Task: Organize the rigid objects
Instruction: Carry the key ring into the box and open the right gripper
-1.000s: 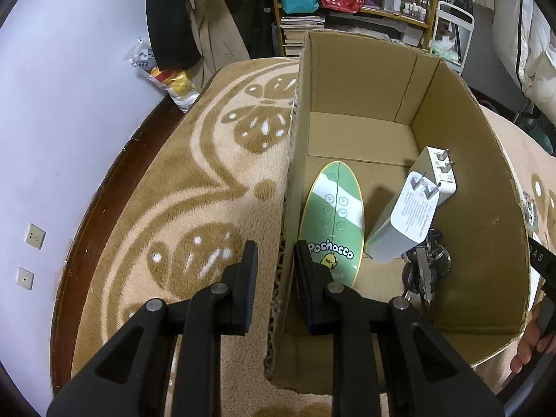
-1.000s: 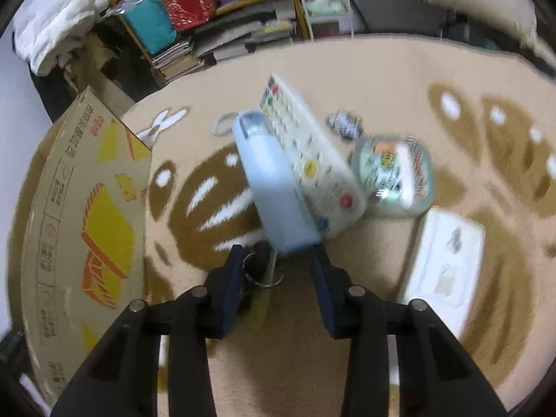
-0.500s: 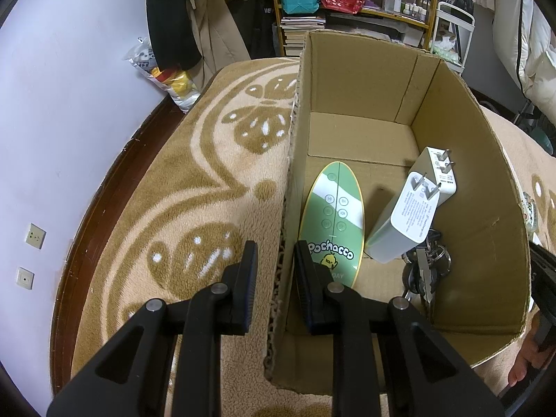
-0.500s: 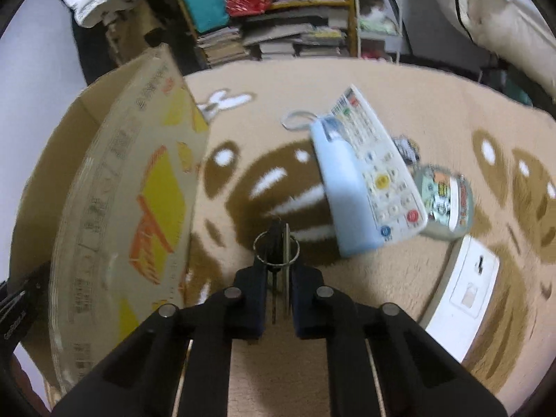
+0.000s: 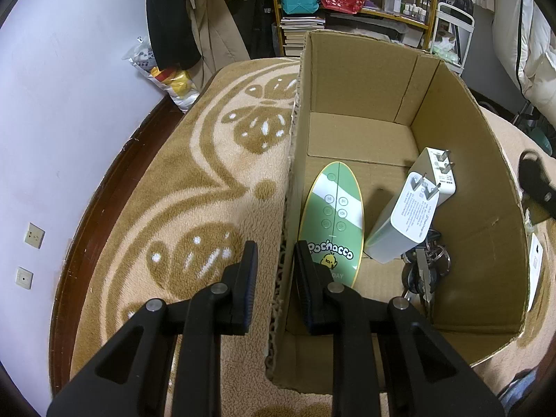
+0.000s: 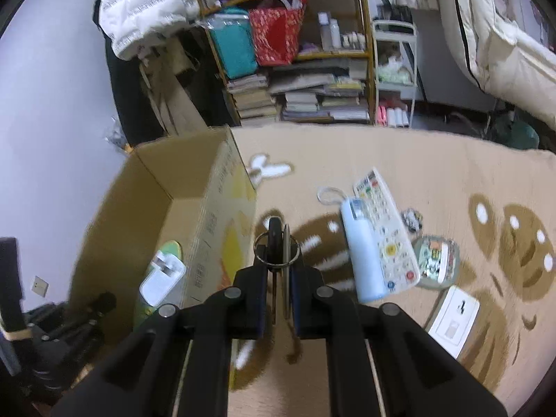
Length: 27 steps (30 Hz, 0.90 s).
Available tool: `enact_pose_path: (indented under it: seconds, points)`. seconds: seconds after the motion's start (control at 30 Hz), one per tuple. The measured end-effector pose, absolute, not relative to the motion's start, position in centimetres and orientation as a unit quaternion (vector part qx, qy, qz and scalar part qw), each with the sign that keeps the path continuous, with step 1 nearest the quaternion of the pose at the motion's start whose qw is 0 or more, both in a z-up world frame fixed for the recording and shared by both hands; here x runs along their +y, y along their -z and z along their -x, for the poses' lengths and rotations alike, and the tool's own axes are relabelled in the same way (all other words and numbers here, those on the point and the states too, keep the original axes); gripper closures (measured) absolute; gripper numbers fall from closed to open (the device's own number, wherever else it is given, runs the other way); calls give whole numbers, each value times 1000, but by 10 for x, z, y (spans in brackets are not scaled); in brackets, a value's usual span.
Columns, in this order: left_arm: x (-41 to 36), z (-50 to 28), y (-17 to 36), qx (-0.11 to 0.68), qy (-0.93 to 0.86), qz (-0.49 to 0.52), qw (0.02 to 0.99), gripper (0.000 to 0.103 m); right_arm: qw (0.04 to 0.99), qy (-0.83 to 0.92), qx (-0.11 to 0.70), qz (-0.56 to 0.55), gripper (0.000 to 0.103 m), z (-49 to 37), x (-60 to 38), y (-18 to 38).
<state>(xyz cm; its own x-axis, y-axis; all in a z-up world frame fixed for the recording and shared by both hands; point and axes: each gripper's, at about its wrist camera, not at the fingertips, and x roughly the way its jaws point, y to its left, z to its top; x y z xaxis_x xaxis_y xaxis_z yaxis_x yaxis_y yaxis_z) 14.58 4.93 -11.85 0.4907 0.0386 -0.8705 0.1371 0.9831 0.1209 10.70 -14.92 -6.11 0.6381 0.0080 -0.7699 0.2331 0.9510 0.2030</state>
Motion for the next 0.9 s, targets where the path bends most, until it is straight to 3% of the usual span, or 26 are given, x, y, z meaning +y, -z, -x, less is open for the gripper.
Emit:
enact_pose_path:
  seconds: [0.5,0.9]
  points:
    - [50,-146,118,504,29,-87,859,82,933,14,335,-131,91,-95,-125,3]
    - [50,-146,118,504,30,-84,859,82,934,-40,340,-102,91,-100,-87,15]
